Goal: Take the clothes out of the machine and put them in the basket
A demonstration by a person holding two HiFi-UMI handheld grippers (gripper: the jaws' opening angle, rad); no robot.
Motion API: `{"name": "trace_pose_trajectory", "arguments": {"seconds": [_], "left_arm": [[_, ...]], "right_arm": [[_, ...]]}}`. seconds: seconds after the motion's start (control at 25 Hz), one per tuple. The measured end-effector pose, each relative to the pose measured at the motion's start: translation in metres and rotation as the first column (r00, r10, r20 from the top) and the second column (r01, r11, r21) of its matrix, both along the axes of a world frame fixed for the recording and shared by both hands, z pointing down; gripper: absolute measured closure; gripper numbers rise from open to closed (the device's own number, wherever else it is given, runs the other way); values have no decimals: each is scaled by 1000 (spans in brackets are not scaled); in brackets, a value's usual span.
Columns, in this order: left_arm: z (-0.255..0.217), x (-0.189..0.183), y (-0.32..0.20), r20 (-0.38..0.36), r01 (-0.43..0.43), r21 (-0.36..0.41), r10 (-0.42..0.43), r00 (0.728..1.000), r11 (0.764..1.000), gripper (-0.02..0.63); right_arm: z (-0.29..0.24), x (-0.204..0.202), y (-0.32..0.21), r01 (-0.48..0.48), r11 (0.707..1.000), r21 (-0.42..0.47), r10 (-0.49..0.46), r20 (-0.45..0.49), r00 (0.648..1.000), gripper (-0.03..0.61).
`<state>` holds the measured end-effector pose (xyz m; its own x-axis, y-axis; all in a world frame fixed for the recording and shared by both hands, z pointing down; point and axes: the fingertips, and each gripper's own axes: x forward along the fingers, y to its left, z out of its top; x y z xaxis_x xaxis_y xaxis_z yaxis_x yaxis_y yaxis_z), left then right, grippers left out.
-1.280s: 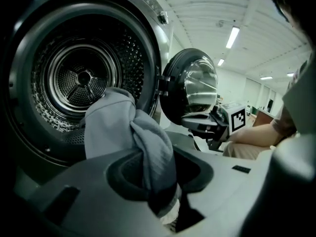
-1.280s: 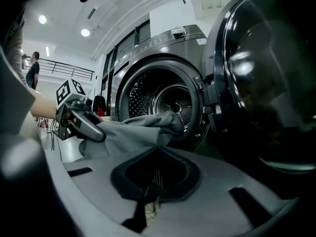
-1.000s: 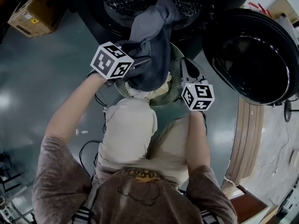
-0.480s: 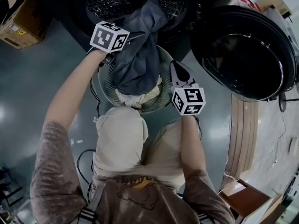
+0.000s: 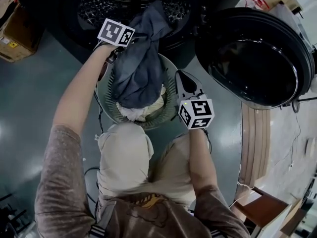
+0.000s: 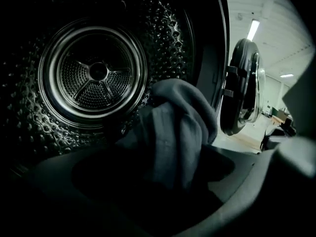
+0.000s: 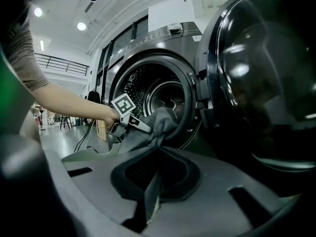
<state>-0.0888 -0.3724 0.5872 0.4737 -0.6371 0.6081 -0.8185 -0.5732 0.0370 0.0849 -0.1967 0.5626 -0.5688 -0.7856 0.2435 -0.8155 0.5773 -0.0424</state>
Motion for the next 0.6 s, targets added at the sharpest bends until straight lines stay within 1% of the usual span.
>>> {"name": "trace_pose_trajectory", "arguments": {"seconds": [0.12, 0.24, 0.32, 0.44, 0.48, 0.56, 0.6], "left_arm": [[6, 0, -2, 37, -3, 9, 3, 999, 1000, 130], [5, 1, -1, 39, -10, 8, 9, 999, 1000, 132], [4, 3, 1, 24, -20, 5, 20, 1000, 1000, 178], [1, 4, 5, 26, -32, 35, 31, 999, 999, 238], [-2, 5, 6, 36, -37, 49, 36, 999, 998, 274], [-7, 9, 11, 59, -54, 68, 50, 997, 996, 382], [-9, 12, 14, 70, -63, 69, 58, 996, 996, 417]], "right_arm": [[3, 0, -3, 0, 1000, -2, 0, -2, 1000, 580], [3, 2, -5, -4, 1000, 0, 4, 3, 1000, 580], [3, 1, -5, -6, 1000, 1, 6, 4, 1000, 580], [3, 0, -6, -6, 1000, 2, 6, 5, 1000, 580], [3, 0, -6, -8, 1000, 4, 8, 5, 1000, 580], [1, 1, -6, -11, 1000, 7, 11, 7, 1000, 580], [1, 2, -6, -13, 1000, 8, 13, 10, 1000, 580]]}}
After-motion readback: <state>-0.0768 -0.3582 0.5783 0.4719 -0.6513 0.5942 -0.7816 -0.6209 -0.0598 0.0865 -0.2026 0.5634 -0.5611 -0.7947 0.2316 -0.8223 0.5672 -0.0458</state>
